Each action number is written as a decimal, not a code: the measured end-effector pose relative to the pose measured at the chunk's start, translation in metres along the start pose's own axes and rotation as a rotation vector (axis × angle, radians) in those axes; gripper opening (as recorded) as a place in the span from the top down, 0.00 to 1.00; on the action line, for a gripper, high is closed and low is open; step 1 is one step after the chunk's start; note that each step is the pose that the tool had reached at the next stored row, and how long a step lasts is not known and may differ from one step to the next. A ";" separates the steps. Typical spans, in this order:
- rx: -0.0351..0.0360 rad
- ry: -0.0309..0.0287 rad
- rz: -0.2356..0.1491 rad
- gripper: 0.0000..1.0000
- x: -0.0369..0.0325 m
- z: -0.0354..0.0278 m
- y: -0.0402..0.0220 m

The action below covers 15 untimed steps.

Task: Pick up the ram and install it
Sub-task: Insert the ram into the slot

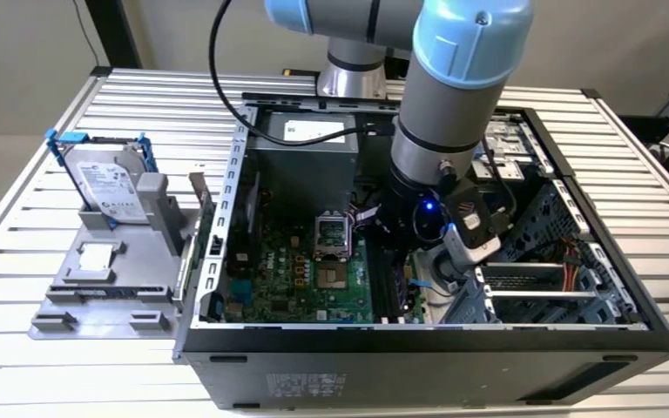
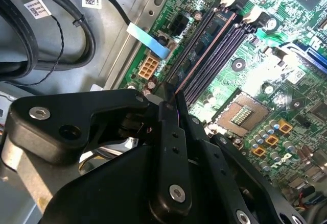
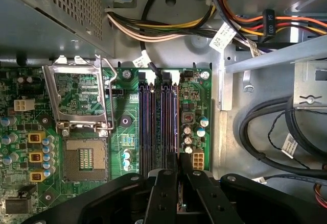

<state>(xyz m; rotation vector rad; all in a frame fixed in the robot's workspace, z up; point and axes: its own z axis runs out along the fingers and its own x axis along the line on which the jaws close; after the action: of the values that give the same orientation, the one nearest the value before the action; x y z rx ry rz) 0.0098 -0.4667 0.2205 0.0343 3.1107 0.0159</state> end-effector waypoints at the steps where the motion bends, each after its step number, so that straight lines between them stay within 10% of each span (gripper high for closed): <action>1: 0.0000 0.0000 0.000 1.00 0.0000 0.0000 0.0000; 15: 0.0002 0.0000 0.003 1.00 0.0007 0.0055 -0.0001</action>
<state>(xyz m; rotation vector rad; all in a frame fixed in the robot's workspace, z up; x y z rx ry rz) 0.0093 -0.4667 0.2150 0.0385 3.1107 0.0156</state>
